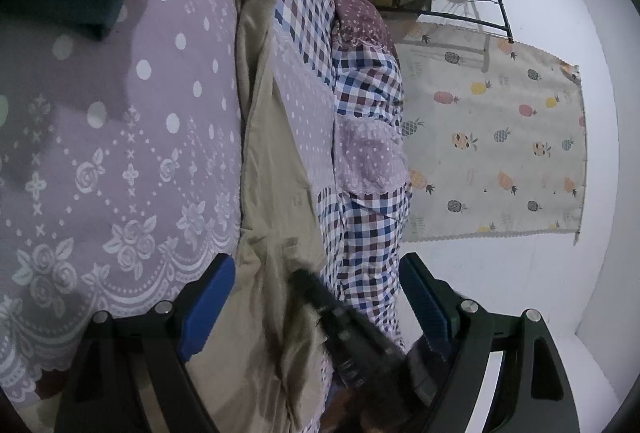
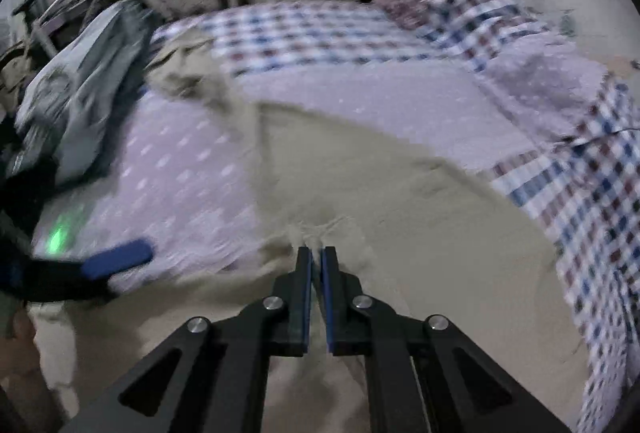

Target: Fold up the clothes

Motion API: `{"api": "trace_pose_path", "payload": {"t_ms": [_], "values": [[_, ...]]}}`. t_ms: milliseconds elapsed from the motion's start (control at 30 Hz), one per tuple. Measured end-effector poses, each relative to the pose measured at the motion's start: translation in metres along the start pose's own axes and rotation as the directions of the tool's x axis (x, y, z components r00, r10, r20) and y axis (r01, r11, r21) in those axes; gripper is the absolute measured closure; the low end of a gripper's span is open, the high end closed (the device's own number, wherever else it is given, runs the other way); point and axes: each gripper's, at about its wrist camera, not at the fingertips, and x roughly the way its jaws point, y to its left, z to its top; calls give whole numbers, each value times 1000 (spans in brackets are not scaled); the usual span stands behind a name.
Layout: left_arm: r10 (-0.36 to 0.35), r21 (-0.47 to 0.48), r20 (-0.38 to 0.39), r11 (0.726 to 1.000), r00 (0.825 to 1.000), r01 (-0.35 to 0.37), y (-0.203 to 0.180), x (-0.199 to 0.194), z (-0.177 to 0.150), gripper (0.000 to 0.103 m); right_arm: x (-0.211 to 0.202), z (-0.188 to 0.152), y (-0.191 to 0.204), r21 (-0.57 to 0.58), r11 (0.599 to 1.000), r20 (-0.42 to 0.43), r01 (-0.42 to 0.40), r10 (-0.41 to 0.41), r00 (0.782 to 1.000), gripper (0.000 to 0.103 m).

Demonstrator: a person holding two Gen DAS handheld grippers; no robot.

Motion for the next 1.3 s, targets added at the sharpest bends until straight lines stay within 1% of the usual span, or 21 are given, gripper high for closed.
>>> {"api": "trace_pose_path", "payload": {"t_ms": [33,133,233,300,433,500,533,567,633,667,733,800,867,933,967,1000,1033,1167,1300], "values": [[0,1,0,1000,1000,0,0,0,0,17,4,-3,5,-9,1000,-15,-14,14,1000,98],[0,-1,-2,1000,1000,0,0,-1,1,17,19,-13,5,-16,1000,-50,5,-6,999,98],[0,-5,1,1000,1000,0,1,0,1,17,20,-16,0,-9,999,-36,47,-47,998,94],[1,-3,-1,1000,1000,-1,1,1,1,17,20,-17,-3,-10,998,-32,62,-63,998,92],[-1,-3,-7,1000,1000,1,1,2,0,17,24,-17,-8,4,1000,-46,10,-10,999,92],[-1,-4,-5,1000,1000,1,2,2,0,17,28,-16,-13,29,999,-41,-45,46,998,92],[0,-4,-5,1000,1000,0,2,2,0,17,28,-17,-16,45,996,-29,-73,74,997,93],[1,-4,-5,1000,1000,-1,2,2,0,17,25,-17,-20,60,995,-11,-82,83,996,99],[3,-2,-4,1000,1000,-3,2,2,-1,17,21,-15,-34,105,991,6,-82,82,997,99],[2,-1,-5,1000,1000,-2,2,2,-2,17,16,-12,-47,141,988,24,-58,55,998,99],[1,-1,-7,1000,1000,-1,2,2,-2,17,5,-4,-79,205,978,46,23,-33,998,100],[0,-4,-6,1000,1000,0,3,2,-2,17,-10,5,-109,263,957,62,122,-143,988,100],[-1,-3,-6,1000,1000,1,3,3,-2,17,-29,15,-139,323,921,79,220,-258,963,100],[-1,-3,-7,1000,1000,1,3,3,-2,17,-53,24,-162,393,874,106,285,-352,930,100],[-2,-3,-8,1000,1000,2,3,3,-2,17,-64,28,-168,413,859,117,303,-381,917,100],[-2,-3,-8,1000,1000,2,3,3,-2,17,-72,31,-168,418,852,127,316,-399,908,100],[-3,-5,-8,1000,1000,3,4,3,-2,17,-77,34,-165,411,855,138,317,-403,905,100],[-6,-9,-7,1000,1000,6,4,2,-2,17,-64,41,-122,315,910,143,270,-327,934,100],[-7,-12,3,1000,1000,7,5,-1,0,17,-27,27,-69,238,949,88,209,-235,968,100]]}}
